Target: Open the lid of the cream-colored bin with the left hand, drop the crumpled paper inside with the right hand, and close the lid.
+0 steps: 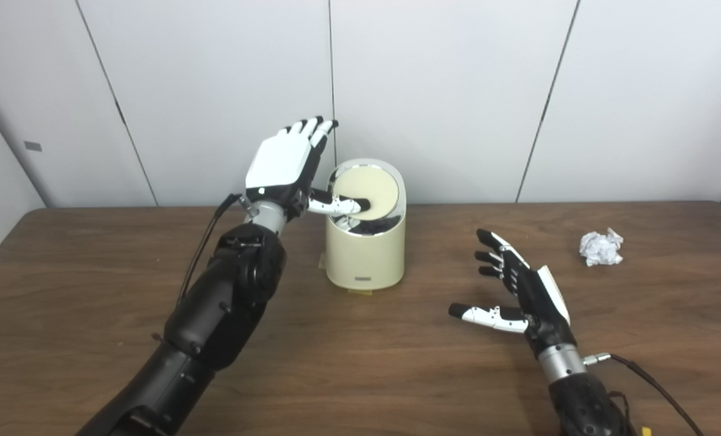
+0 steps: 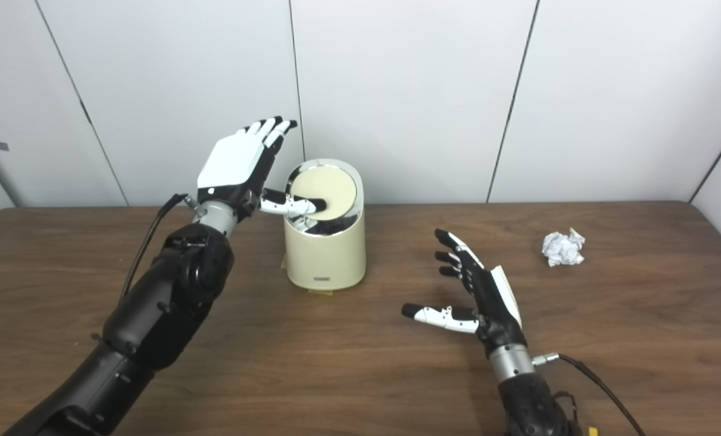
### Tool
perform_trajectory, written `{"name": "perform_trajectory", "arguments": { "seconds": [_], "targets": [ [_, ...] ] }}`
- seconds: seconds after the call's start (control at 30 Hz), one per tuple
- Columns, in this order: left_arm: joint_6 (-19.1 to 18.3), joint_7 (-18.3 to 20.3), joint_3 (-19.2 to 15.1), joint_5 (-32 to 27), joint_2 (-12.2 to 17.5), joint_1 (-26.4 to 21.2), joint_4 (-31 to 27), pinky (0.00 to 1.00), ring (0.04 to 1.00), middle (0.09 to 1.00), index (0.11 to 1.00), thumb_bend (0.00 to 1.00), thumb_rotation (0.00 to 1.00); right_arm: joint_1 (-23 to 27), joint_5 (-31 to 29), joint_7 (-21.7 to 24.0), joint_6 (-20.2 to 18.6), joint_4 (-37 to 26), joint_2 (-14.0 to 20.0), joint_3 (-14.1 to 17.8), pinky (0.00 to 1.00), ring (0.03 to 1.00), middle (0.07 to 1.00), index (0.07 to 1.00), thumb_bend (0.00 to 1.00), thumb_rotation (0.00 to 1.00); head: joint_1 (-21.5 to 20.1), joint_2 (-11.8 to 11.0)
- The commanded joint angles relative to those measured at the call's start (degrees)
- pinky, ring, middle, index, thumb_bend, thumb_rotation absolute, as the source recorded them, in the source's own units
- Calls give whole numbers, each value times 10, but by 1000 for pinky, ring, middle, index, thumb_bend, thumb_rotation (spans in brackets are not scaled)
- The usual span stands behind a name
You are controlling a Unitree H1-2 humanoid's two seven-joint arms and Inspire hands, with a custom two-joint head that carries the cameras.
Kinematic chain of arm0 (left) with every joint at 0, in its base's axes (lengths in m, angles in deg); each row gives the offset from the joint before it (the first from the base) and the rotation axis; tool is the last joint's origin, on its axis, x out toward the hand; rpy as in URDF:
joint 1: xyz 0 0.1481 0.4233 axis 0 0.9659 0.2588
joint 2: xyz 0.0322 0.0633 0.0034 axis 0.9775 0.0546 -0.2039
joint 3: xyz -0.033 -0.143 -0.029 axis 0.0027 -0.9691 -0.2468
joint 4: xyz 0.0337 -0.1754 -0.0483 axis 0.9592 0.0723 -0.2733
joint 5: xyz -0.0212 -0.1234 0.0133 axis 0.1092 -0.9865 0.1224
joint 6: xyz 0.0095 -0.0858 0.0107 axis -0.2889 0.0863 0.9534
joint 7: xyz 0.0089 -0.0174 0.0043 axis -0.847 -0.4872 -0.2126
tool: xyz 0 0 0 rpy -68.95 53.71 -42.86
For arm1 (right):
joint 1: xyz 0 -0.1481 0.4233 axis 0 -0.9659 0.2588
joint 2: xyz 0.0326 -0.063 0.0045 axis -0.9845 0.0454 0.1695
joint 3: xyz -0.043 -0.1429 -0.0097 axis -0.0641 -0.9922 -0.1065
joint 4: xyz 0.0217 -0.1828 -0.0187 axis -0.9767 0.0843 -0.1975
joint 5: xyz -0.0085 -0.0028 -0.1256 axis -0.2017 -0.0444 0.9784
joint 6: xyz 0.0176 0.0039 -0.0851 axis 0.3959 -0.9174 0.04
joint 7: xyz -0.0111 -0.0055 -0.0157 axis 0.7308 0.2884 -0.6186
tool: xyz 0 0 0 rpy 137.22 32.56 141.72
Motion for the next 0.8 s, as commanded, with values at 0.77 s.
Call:
{"name": "perform_trajectory", "arguments": {
  "seconds": [0.77],
  "targets": [
    [101, -41, -111, -151, -41, 8, -21, 862, 984, 1000, 1000, 833, 551, 3, 5, -6, 11, -19, -3, -1, 746, 828, 909, 881, 779, 273, 4, 2]
  ]
}}
